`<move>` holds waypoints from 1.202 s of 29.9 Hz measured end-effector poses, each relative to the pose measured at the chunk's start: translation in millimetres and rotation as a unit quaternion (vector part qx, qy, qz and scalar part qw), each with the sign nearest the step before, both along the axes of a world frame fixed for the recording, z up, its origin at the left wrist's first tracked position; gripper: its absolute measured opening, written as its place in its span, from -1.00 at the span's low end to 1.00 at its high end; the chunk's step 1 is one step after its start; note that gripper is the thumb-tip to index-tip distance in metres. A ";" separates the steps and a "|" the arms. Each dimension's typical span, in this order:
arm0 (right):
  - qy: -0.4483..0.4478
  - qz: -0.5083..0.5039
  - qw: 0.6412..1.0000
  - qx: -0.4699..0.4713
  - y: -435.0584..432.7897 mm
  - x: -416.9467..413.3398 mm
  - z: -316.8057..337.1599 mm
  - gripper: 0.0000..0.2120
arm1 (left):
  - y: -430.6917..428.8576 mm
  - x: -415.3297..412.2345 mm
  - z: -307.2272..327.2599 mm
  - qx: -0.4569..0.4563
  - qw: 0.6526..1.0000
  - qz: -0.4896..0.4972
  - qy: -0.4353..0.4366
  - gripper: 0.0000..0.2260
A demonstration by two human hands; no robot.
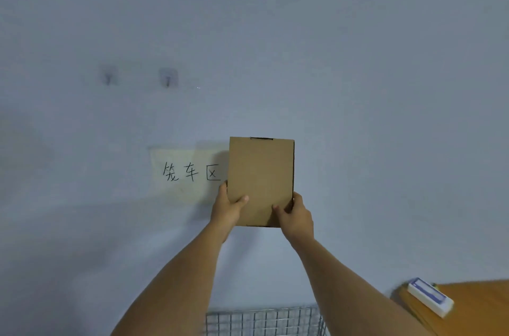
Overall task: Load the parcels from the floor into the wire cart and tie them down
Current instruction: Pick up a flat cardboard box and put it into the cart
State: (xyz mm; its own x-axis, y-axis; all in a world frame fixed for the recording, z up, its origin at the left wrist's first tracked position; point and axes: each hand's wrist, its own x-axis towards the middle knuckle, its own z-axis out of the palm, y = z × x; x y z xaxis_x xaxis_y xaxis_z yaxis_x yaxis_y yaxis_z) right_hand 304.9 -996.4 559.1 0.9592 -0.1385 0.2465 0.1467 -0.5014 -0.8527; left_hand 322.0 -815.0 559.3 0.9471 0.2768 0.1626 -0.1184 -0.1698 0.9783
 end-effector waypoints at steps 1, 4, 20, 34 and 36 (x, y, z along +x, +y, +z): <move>0.016 0.009 1.000 -0.001 6.4 3.2 -13.9 -0.45 | 6.8 -0.2 -14.4 0.003 1.000 0.006 0.012 -0.40; 0.063 0.032 0.997 -0.008 19.9 11.4 -64.2 -0.44 | 22.3 -2.0 -66.1 0.004 0.998 0.019 0.054 -0.39; 0.344 0.055 0.936 -0.043 48.9 -14.7 -421.2 -0.55 | 49.0 -50.2 -424.7 -0.012 0.939 0.062 0.337 -0.68; 0.470 0.054 0.879 -0.052 106.6 -23.4 -719.5 -0.45 | 96.4 -65.0 -722.7 0.005 0.874 0.072 0.481 -0.70; 0.482 0.041 0.874 -0.053 107.7 -24.1 -750.8 -0.45 | 98.3 -63.4 -754.7 -0.004 0.866 0.068 0.495 -0.72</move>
